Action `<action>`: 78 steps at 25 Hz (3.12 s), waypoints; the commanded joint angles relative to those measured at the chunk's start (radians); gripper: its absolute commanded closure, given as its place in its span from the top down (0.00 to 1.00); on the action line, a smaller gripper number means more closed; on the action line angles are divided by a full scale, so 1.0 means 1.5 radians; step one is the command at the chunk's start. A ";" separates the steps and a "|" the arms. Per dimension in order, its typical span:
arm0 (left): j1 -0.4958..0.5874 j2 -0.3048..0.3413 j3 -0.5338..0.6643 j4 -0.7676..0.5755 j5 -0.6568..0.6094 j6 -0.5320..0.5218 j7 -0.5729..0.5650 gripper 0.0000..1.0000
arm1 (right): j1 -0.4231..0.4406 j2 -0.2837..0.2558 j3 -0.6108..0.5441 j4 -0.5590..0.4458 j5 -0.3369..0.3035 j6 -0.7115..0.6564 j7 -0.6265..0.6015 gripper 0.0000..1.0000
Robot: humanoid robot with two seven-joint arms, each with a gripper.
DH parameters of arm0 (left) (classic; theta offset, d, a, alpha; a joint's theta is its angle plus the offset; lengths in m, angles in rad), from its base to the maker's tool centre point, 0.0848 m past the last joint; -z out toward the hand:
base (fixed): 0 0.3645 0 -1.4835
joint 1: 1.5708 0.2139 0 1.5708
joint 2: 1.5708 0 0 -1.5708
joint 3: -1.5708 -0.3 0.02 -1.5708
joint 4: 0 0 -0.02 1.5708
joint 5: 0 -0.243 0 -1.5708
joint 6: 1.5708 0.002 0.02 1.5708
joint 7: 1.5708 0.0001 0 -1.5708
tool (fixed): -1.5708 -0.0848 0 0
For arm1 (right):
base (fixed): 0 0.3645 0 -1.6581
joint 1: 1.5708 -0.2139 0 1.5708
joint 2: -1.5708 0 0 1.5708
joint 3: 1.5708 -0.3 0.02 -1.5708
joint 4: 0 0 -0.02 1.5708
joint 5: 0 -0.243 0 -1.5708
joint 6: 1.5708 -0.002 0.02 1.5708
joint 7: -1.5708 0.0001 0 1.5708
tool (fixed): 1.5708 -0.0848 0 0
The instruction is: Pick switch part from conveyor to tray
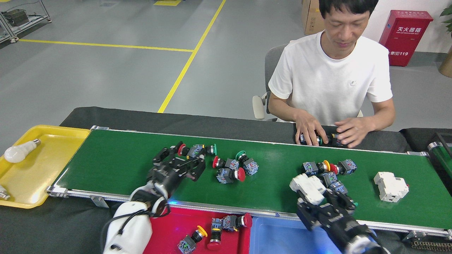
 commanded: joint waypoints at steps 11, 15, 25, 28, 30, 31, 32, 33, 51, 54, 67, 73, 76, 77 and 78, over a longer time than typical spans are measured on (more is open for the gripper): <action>0.154 -0.042 0.151 -0.088 0.004 -0.055 0.037 0.99 | 0.091 0.036 -0.163 0.014 -0.055 -0.088 0.036 0.75; 0.161 -0.049 0.169 -0.051 -0.079 0.112 0.136 0.99 | 0.086 0.088 -0.164 0.013 -0.055 -0.088 0.110 0.97; 0.094 -0.042 0.170 -0.045 -0.031 0.014 0.022 1.00 | 0.025 0.117 -0.185 -0.031 -0.111 -0.088 0.115 0.96; 0.039 -0.049 0.127 -0.029 -0.015 -0.043 -0.021 1.00 | -0.033 0.118 -0.185 -0.040 -0.121 -0.088 0.115 0.93; 0.018 -0.049 0.077 -0.001 -0.017 -0.042 -0.024 1.00 | -0.064 0.122 -0.184 -0.042 -0.113 -0.088 0.116 0.92; 0.001 -0.048 0.052 0.022 -0.017 -0.042 -0.025 1.00 | -0.076 0.125 -0.183 -0.044 -0.099 -0.088 0.116 0.92; -0.016 -0.050 0.038 0.046 -0.017 -0.039 -0.025 1.00 | -0.087 0.132 -0.181 -0.047 -0.073 -0.088 0.116 0.92; -0.034 -0.051 0.029 0.071 -0.017 -0.032 -0.025 1.00 | -0.101 0.151 -0.177 -0.049 -0.038 -0.071 0.116 0.92; -0.184 -0.059 -0.004 0.279 -0.023 0.061 -0.025 0.99 | -0.015 0.174 -0.042 -0.116 0.188 0.102 0.115 0.95; -0.189 -0.057 -0.013 0.284 -0.043 0.097 -0.025 0.42 | -0.016 0.197 -0.042 -0.116 0.188 0.102 0.115 0.95; -0.038 -0.005 0.025 0.077 -0.007 -0.031 -0.024 0.04 | -0.020 0.266 -0.042 -0.116 0.196 0.186 0.074 0.88; 0.165 0.024 0.096 -0.101 0.026 -0.134 -0.022 1.00 | -0.021 0.259 -0.042 -0.104 0.196 0.186 0.073 0.93; 0.175 0.024 0.101 -0.102 0.027 -0.134 -0.022 1.00 | -0.030 0.258 -0.042 -0.091 0.196 0.187 0.073 0.93; 0.175 0.023 0.108 -0.101 0.028 -0.134 -0.022 1.00 | -0.032 0.258 -0.041 -0.091 0.197 0.187 0.073 0.93; 0.175 0.023 0.119 -0.101 0.028 -0.134 -0.021 1.00 | -0.032 0.258 -0.041 -0.091 0.197 0.187 0.073 0.93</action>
